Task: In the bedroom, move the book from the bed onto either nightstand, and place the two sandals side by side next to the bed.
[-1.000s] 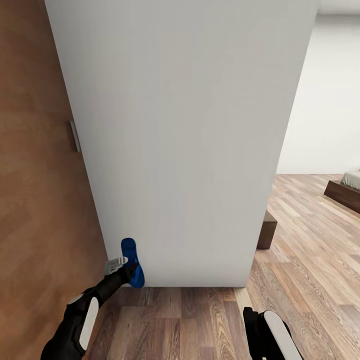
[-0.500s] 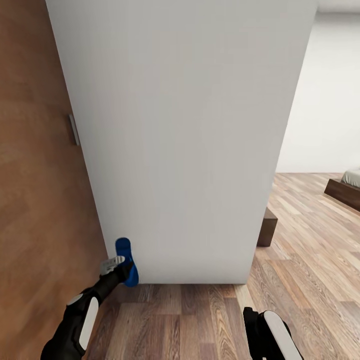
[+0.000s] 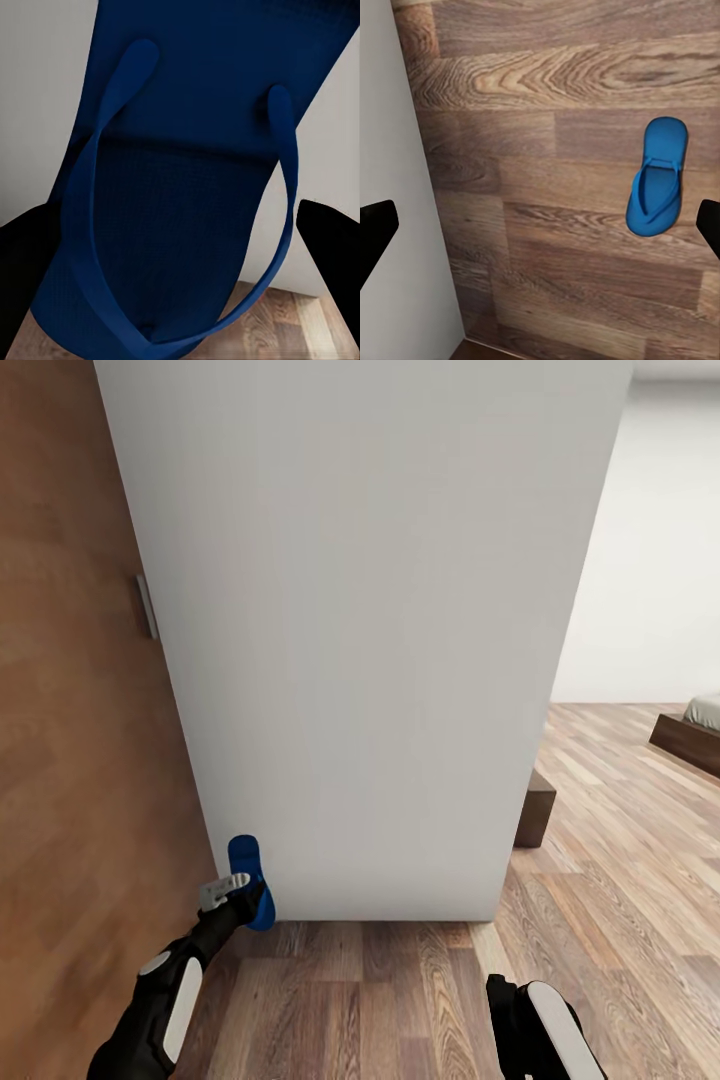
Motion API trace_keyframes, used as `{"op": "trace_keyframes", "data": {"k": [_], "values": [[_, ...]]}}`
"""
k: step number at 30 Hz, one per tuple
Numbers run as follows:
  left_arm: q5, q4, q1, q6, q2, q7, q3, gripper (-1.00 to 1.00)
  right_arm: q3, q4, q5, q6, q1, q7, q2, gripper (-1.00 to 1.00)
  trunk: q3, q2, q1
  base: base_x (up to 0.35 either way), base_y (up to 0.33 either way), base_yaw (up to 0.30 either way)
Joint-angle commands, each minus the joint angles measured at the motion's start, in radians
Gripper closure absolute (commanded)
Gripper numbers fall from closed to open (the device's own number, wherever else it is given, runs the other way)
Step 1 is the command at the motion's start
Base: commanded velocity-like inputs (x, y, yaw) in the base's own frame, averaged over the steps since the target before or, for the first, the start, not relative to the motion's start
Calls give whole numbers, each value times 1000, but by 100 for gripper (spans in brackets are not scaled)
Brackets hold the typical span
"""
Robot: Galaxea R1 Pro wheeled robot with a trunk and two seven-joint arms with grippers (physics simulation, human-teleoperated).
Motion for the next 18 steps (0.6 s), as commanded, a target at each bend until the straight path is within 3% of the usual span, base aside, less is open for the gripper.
{"op": "trace_keyframes", "data": {"k": [1,9,18], "values": [[11,-1,-1,10,-1,-8,3,100,-2,-1,-5,-3,-1,-3,1,-100,-4,-8,4,0,0,0],[12,1,-1,11,-1,-9,-31,100,-1,-1,-5,-2,-1,-3,1,-100,-29,-64,34,0,0,0],[12,1,-1,12,-1,-9,-33,100,-1,-1,-5,-2,-1,-3,1,-100,-58,-127,69,0,0,0]]}}
